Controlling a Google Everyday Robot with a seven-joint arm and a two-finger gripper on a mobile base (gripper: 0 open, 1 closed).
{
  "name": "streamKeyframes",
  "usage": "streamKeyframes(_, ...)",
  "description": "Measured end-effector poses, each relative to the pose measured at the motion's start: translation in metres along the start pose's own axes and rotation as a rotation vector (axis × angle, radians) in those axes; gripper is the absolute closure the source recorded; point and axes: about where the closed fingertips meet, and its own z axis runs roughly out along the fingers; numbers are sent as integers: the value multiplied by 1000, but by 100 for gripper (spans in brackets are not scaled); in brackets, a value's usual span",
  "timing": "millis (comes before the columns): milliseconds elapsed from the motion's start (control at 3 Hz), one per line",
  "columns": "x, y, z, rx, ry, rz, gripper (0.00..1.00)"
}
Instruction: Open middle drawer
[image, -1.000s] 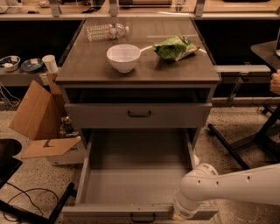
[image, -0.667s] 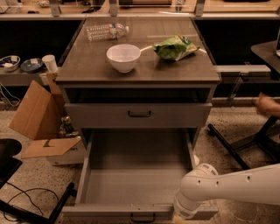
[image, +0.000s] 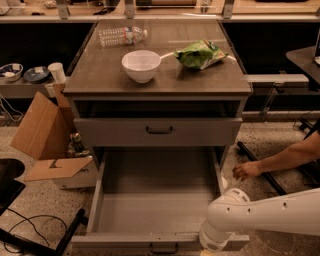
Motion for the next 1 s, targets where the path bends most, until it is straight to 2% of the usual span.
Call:
streamKeyframes(333, 6, 7, -21, 30, -14, -6, 0)
streamKeyframes(667, 20, 41, -68, 80, 5, -22, 0)
streamKeyframes(1000, 26, 83, -111, 114, 84, -48, 0)
